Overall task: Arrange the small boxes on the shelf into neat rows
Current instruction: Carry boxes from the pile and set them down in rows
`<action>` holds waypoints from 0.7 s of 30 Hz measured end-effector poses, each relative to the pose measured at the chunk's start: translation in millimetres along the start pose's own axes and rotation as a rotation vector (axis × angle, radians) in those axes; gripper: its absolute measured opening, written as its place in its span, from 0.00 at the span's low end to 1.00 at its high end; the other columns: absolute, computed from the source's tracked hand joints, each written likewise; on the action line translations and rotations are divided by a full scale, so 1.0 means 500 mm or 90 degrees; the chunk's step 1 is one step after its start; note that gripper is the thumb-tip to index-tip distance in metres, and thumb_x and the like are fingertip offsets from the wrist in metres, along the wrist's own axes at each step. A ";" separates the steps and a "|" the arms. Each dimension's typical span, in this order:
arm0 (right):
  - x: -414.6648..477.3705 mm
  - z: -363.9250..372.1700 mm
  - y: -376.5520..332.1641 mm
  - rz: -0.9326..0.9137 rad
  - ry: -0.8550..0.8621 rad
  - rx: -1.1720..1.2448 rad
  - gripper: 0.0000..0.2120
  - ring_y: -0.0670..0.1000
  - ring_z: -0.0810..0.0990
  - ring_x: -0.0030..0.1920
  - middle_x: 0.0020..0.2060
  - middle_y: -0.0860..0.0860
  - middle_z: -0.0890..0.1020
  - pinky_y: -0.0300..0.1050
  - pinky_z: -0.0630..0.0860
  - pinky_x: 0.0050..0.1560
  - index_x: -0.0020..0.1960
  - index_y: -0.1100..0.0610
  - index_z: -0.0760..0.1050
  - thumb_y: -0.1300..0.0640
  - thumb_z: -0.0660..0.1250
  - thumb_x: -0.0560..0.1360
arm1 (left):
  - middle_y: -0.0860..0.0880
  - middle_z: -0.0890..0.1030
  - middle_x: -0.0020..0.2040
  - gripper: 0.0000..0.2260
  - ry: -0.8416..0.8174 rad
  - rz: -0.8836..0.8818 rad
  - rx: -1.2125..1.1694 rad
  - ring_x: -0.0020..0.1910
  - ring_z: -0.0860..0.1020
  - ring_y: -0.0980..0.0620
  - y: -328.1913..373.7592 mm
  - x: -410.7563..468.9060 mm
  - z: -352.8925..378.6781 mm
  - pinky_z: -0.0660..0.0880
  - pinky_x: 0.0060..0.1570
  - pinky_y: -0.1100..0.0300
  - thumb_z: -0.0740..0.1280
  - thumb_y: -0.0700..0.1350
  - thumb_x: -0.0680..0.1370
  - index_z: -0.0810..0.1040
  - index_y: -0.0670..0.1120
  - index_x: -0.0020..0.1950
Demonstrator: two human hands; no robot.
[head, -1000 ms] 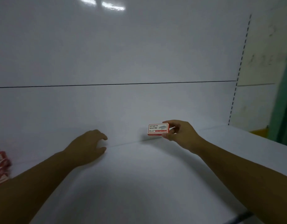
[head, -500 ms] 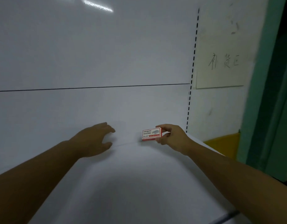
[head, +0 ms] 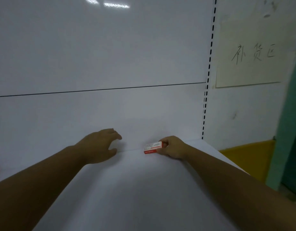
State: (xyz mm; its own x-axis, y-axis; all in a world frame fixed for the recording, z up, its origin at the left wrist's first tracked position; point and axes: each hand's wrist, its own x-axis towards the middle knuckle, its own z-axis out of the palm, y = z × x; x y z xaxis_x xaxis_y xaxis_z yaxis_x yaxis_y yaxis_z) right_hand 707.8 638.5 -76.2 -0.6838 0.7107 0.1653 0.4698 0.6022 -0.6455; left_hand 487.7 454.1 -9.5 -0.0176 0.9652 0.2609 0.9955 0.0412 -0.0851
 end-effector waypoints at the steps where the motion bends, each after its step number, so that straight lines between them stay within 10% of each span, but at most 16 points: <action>1: 0.008 -0.001 -0.002 -0.003 0.000 -0.041 0.14 0.47 0.79 0.45 0.50 0.53 0.83 0.36 0.71 0.45 0.55 0.56 0.79 0.52 0.71 0.71 | 0.55 0.64 0.72 0.22 -0.004 -0.003 0.001 0.73 0.57 0.55 -0.002 -0.005 0.002 0.58 0.68 0.59 0.62 0.54 0.76 0.64 0.54 0.70; 21: -0.056 0.104 -0.176 0.052 0.095 -0.445 0.17 0.56 0.74 0.57 0.57 0.55 0.74 0.47 0.71 0.55 0.59 0.55 0.72 0.48 0.61 0.75 | 0.54 0.58 0.75 0.25 -0.095 -0.111 -0.022 0.74 0.52 0.55 -0.155 -0.295 -0.021 0.54 0.70 0.57 0.59 0.59 0.76 0.60 0.55 0.72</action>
State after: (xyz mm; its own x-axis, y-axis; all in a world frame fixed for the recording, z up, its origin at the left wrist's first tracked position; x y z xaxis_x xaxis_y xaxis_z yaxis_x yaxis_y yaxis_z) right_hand 656.6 546.6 -62.8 -0.5706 0.7757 0.2696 0.7981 0.6012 -0.0407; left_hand 414.3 305.9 -31.2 -0.2001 0.9721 0.1228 0.9788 0.2038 -0.0182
